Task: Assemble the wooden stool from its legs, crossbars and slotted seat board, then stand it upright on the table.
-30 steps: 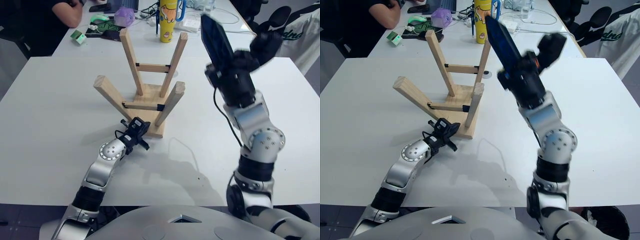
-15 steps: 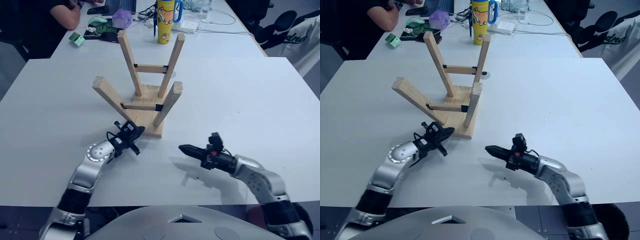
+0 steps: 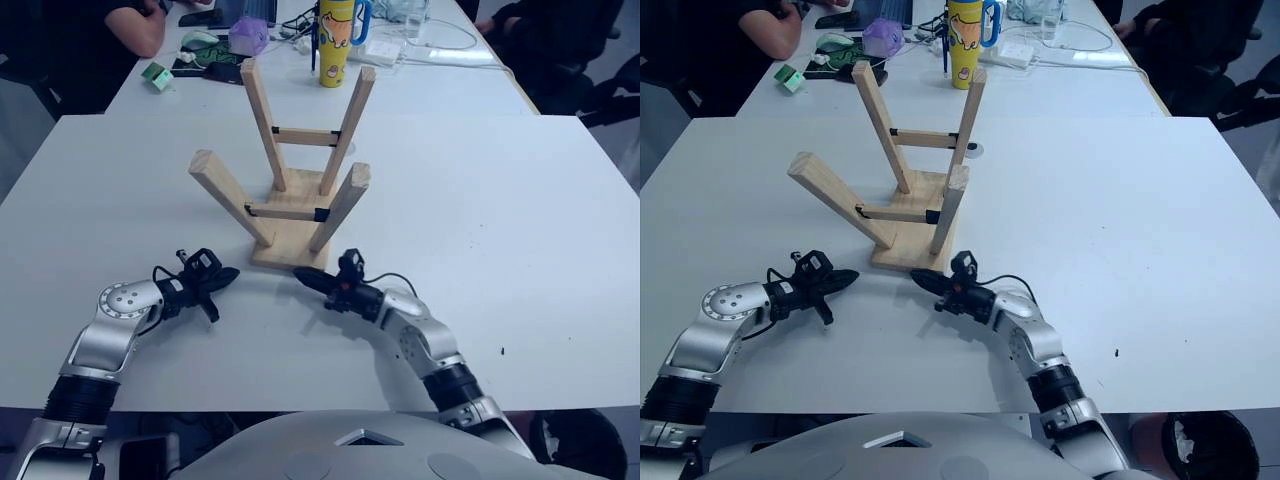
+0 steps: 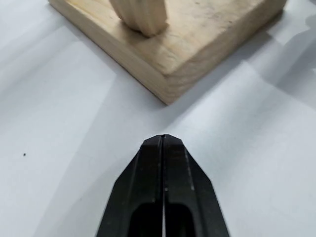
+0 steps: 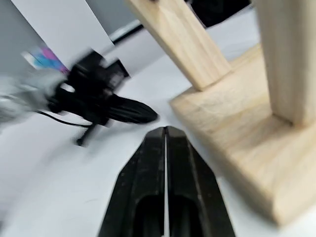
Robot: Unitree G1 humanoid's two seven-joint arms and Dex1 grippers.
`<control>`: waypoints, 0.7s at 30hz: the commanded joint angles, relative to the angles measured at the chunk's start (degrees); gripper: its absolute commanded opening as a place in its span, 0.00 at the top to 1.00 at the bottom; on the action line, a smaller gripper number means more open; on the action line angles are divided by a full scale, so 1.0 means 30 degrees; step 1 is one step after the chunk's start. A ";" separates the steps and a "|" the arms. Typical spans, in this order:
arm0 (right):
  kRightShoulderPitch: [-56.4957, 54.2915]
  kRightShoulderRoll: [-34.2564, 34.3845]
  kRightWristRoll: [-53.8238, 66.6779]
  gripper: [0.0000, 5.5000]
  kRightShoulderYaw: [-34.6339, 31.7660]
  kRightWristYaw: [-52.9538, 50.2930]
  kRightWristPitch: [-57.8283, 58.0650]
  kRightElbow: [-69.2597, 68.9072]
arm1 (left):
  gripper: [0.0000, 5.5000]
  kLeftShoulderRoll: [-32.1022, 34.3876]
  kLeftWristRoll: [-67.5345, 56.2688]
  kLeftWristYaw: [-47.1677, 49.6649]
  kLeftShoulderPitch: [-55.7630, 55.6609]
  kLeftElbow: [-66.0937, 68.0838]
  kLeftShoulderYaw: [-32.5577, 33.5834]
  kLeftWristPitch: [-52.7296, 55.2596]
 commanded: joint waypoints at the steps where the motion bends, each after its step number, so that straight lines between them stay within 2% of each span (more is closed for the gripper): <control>1: -0.0505 -0.0382 -0.2603 1.00 0.0379 -0.3008 0.1999 0.0449 | 1.00 -0.0710 0.0244 0.0840 0.0397 -0.0967 -0.0167 0.0289; 7: -0.1190 -0.1513 -0.5154 1.00 0.0998 -0.4356 0.4003 -0.0794 | 1.00 -0.1959 0.0531 0.2379 0.0956 -0.2072 -0.0423 0.0555; 12: -0.1493 -0.1527 -0.4926 1.00 0.0195 -0.4638 0.4630 -0.0773 | 1.00 -0.3228 0.1077 0.4037 0.1047 -0.2477 -0.0659 0.0469; 16: -0.1626 -0.1127 -0.4676 1.00 -0.0349 -0.4817 0.3999 -0.0860 | 1.00 -0.5062 0.2294 0.7162 0.1018 -0.2768 -0.0632 -0.0021; 21: -0.0232 -0.0701 -0.2459 1.00 -0.0864 -0.3475 0.4015 -0.4854 | 1.00 -0.7088 0.2859 0.9462 0.2201 -0.5075 -0.1139 0.0198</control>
